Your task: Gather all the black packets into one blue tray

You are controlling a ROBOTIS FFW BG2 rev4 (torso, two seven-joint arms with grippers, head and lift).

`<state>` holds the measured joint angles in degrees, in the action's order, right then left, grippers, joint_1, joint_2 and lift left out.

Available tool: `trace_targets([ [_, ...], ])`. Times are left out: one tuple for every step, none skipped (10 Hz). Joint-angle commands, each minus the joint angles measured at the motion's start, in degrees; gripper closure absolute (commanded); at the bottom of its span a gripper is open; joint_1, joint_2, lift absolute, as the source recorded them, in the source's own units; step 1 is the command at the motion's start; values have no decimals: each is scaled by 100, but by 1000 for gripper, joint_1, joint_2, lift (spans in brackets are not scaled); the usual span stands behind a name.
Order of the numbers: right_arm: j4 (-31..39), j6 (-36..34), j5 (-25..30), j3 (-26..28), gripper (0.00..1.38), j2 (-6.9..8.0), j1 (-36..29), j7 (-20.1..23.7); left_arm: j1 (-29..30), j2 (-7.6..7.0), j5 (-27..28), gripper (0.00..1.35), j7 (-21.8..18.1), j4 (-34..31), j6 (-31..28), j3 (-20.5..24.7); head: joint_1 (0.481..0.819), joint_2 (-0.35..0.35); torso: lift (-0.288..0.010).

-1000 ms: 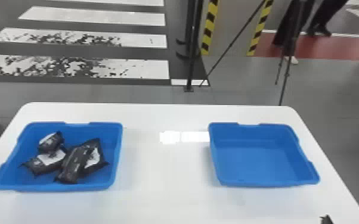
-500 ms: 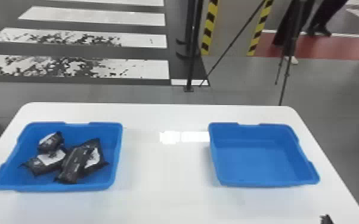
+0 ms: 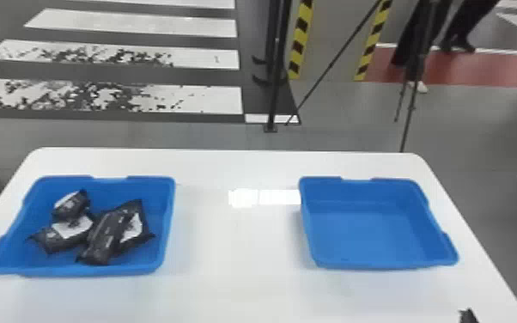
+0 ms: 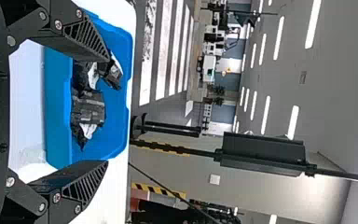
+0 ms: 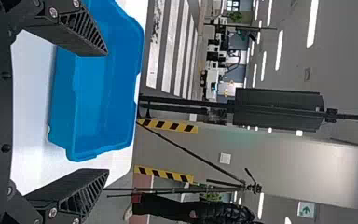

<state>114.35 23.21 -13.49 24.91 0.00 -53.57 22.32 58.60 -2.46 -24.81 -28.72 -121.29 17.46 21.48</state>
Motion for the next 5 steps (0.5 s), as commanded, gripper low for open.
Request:
trace_targets([
  [5, 0, -11, 0, 137, 5, 0, 0, -10, -9, 2, 268, -2, 0, -1, -12, 695, -109, -110],
  [-9, 0, -11, 0, 137, 5, 0, 0, -10, -9, 2, 269, -2, 0, -1, 0, 695, -109, -110],
  [-23, 0, -11, 0, 137, 5, 0, 0, -10, -9, -9, 269, -2, 0, -1, -12, 695, -111, -110],
  [-9, 0, -22, 0, 137, 5, 0, 0, 4, -9, -9, 269, -2, 0, 13, -12, 695, -112, -110],
  [-23, 0, -22, 0, 137, 5, 0, 0, -10, 0, -9, 269, -2, 0, -1, -12, 695, -112, -110],
])
